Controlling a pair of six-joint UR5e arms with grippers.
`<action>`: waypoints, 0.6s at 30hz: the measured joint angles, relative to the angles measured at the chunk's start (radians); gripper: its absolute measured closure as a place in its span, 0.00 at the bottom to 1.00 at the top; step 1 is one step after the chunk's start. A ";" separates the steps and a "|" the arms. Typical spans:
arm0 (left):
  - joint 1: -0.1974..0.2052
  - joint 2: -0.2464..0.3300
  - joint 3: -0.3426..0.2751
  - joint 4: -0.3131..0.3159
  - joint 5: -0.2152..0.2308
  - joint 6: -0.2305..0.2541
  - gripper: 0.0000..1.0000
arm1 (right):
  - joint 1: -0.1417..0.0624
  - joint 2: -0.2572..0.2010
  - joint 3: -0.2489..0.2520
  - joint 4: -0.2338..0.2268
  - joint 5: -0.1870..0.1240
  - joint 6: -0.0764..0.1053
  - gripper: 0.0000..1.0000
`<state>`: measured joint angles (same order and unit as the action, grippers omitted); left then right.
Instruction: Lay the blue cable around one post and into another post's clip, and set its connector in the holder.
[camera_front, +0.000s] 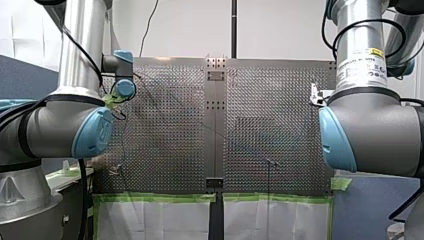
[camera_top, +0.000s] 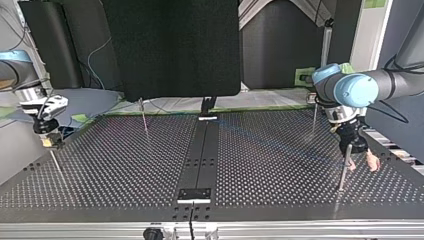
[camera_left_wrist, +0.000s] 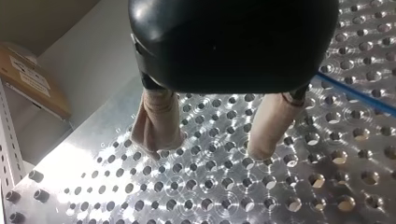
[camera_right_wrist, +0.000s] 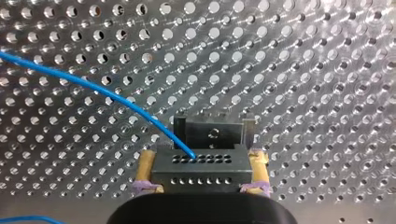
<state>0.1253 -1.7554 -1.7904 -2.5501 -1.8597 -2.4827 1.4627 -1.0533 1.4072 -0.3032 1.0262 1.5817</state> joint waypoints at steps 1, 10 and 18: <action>0.001 0.000 0.000 0.000 0.000 0.000 0.00 | 0.001 0.000 -0.001 0.001 0.005 0.000 1.00; 0.003 0.000 0.000 0.000 0.002 0.000 0.00 | 0.010 0.001 -0.002 -0.003 0.065 0.013 1.00; 0.003 0.000 0.000 -0.001 0.002 0.000 0.00 | 0.026 0.001 -0.003 -0.017 0.082 0.017 1.00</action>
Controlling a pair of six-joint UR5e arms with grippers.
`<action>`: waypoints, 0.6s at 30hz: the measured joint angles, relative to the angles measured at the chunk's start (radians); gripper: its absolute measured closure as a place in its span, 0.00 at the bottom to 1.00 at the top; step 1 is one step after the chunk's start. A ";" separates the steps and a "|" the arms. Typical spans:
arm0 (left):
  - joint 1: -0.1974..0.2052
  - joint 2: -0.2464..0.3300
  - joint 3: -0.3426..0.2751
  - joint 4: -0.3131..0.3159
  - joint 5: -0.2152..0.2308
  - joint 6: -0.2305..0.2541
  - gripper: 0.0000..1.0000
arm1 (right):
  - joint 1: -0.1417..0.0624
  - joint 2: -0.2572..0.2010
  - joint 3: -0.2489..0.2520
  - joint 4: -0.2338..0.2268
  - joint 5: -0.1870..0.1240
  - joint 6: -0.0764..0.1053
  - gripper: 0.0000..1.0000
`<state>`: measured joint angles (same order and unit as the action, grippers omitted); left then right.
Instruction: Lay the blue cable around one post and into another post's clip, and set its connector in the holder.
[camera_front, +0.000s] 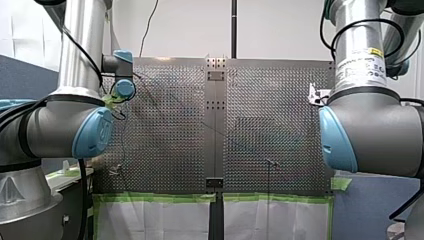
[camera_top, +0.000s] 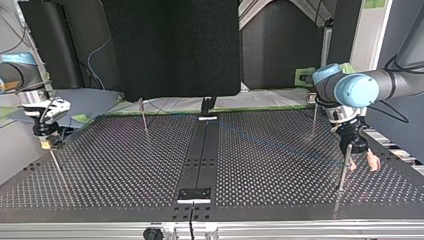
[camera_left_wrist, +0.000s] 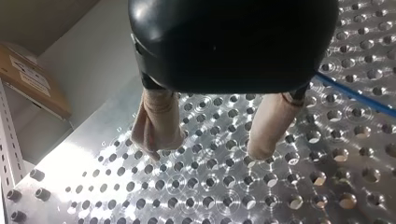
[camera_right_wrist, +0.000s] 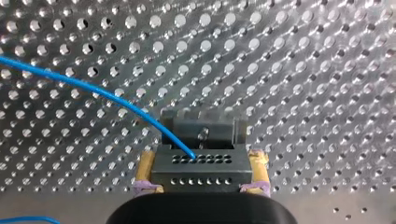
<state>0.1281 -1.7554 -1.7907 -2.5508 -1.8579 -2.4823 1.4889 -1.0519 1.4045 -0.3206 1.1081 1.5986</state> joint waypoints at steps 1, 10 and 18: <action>0.000 0.000 0.000 0.000 0.000 0.000 0.00 | 0.002 0.000 0.000 0.000 0.000 0.000 1.00; 0.000 0.000 0.000 0.000 0.001 0.000 0.00 | 0.020 0.000 0.000 -0.004 0.005 0.000 1.00; 0.000 0.000 0.000 0.000 0.002 0.000 0.00 | 0.026 0.001 0.001 -0.010 0.012 0.000 1.00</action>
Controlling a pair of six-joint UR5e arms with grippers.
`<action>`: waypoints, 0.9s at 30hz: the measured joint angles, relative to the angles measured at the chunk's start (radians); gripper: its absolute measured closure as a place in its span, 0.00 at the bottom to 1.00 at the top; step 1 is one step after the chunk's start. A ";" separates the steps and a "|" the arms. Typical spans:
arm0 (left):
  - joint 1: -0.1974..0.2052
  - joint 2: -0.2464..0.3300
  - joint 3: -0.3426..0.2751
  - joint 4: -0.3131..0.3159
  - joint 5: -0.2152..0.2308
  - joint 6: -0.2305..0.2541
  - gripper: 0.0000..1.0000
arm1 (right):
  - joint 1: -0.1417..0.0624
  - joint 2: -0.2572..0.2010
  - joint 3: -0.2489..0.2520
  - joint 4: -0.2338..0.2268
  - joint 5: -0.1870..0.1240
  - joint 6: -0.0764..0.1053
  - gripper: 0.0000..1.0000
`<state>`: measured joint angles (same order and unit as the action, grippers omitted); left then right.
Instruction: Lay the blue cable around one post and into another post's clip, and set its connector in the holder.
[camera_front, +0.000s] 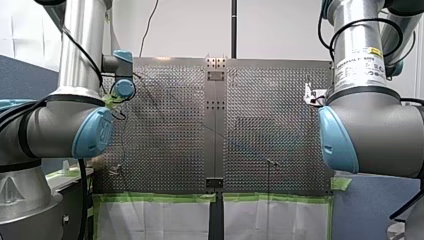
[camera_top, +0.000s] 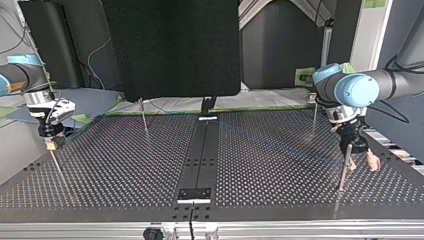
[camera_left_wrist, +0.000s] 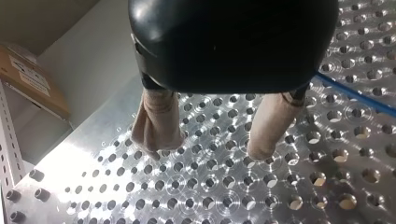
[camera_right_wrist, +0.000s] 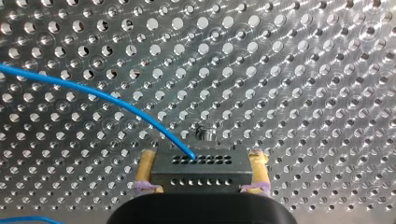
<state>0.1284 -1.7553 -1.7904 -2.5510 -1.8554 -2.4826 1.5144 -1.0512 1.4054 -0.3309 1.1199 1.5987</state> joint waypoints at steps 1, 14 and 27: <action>0.000 0.000 0.000 0.000 0.000 0.000 0.00 | 0.000 0.000 0.000 0.000 0.001 0.000 1.00; 0.000 0.000 0.000 0.003 0.000 0.000 0.00 | 0.000 0.000 0.000 -0.003 0.024 0.003 1.00; 0.000 0.000 -0.001 0.003 0.000 0.002 0.00 | 0.002 -0.003 -0.003 0.028 0.024 0.028 1.00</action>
